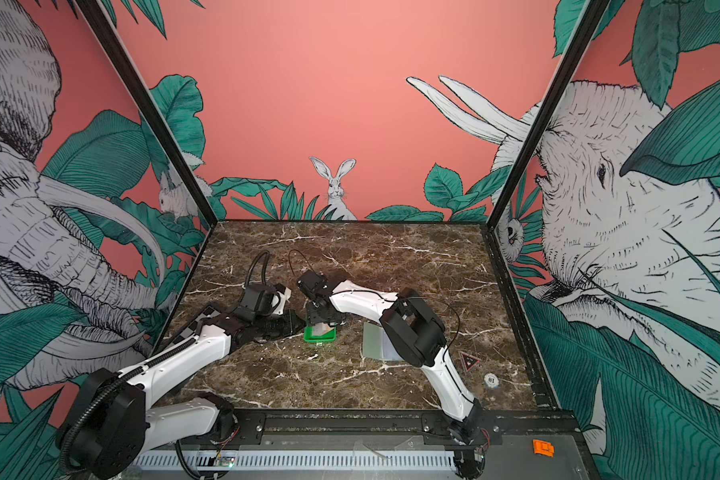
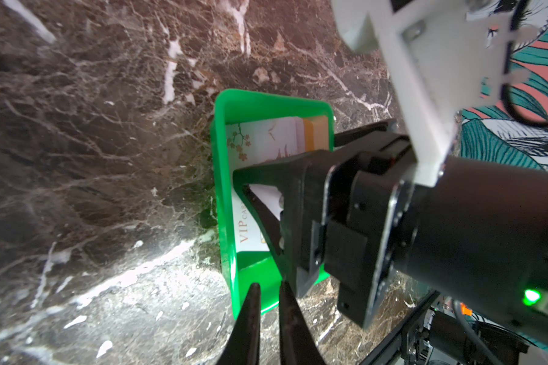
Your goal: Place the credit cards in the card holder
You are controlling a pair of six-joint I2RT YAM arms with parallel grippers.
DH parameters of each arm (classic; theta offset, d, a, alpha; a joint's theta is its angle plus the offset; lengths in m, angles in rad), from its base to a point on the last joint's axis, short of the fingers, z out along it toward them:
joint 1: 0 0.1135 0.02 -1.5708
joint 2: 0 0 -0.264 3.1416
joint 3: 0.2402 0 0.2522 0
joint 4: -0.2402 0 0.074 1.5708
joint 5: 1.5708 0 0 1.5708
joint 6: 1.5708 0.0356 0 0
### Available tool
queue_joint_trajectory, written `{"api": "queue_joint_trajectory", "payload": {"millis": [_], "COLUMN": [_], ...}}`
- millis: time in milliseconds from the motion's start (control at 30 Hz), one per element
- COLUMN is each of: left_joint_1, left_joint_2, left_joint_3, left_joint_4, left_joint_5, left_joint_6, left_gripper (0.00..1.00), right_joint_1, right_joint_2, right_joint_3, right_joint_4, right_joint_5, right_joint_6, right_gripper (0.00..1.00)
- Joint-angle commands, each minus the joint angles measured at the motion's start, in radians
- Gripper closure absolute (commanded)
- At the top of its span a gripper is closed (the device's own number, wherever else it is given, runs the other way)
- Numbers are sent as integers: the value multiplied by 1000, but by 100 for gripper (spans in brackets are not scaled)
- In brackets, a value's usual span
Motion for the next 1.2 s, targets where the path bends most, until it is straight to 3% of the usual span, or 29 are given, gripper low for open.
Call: {"api": "queue_joint_trajectory", "payload": {"millis": [0,167,267,733,1167], "left_joint_1": [5,5,3,-33,-84], "left_joint_2": [-2,15,29,91,182], "left_joint_3": [-9,-10,-9,16,70], "left_joint_4": [34,57,68,87,59], "left_joint_5": [29,41,49,23,-75], "left_joint_6": [-9,-17,-20,-31,-16], "left_gripper": [85,85,84,84,87], "right_joint_1": [8,8,6,-15,-66], "right_joint_2": [26,23,15,-110,-202], "right_joint_3": [6,2,-3,-118,-257], "right_joint_4": [-48,-40,-28,86,216], "right_joint_5": [38,37,27,-25,-130], "right_joint_6": [-10,-7,-7,-18,-22], "right_gripper": [34,40,34,24,22]}}
